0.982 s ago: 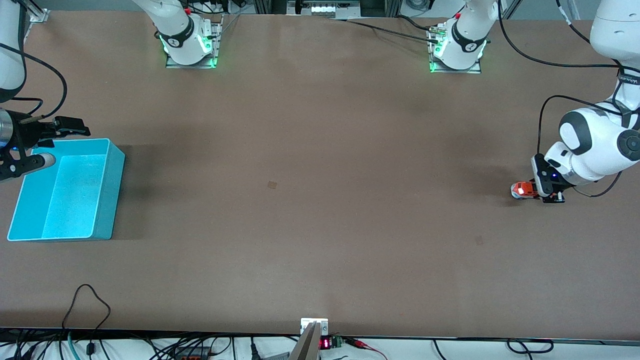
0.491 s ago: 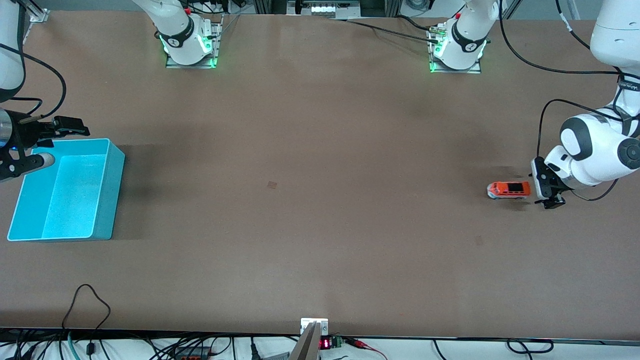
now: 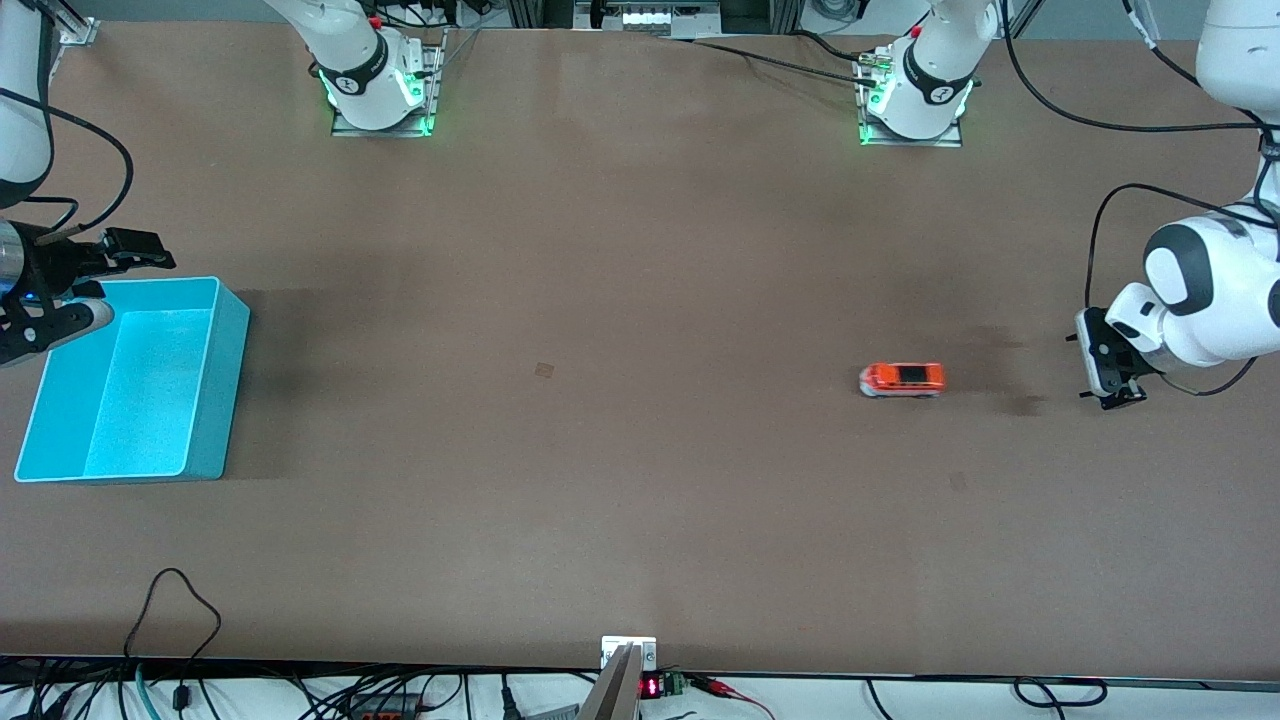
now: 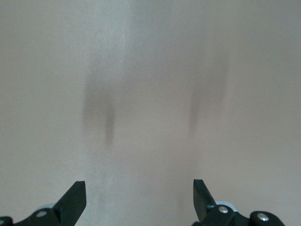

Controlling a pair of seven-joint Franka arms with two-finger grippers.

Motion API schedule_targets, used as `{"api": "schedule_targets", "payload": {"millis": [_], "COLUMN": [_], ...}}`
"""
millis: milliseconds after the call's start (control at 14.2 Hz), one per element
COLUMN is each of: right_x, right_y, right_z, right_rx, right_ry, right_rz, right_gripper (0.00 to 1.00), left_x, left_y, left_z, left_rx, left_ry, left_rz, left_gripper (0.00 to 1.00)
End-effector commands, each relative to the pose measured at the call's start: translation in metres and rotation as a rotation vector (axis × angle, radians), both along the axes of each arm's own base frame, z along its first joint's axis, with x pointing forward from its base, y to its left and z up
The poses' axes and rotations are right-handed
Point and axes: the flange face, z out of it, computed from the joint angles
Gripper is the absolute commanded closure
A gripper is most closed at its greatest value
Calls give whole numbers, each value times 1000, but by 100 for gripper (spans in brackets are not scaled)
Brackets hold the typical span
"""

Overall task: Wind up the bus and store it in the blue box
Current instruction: 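Release the bus with the left gripper while the right gripper moves over the box, then lower the right gripper beside the box and grasp the rolled bus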

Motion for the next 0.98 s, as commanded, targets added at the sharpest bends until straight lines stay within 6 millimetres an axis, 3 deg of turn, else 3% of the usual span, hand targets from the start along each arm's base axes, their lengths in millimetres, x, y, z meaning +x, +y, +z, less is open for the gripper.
{"api": "schedule_targets", "payload": {"millis": [0,211,351,561,912], "right_x": [12,25,32,42,33], "right_y": [-1,-5,-5,-5,-1], "right_z": [-23,-51,-60,-87,-114], "right_rx": [5,18,11,20,57], "right_ry": [10,6,-18,-12,-35], "right_rz": [64,111,123,161,275], "right_gripper": [0,0,0,0,0], "left_x": [-2,-4,-8,1,4], "left_y": [-11,-31,-40,-54,-85], "left_z": [28,57,79,118,168], "left_rx": [10,19,31,48,137], "left_ry": [27,58,78,127,208], "left_rz": [63,124,188,263,452], "left_gripper": [0,0,0,0,0]}}
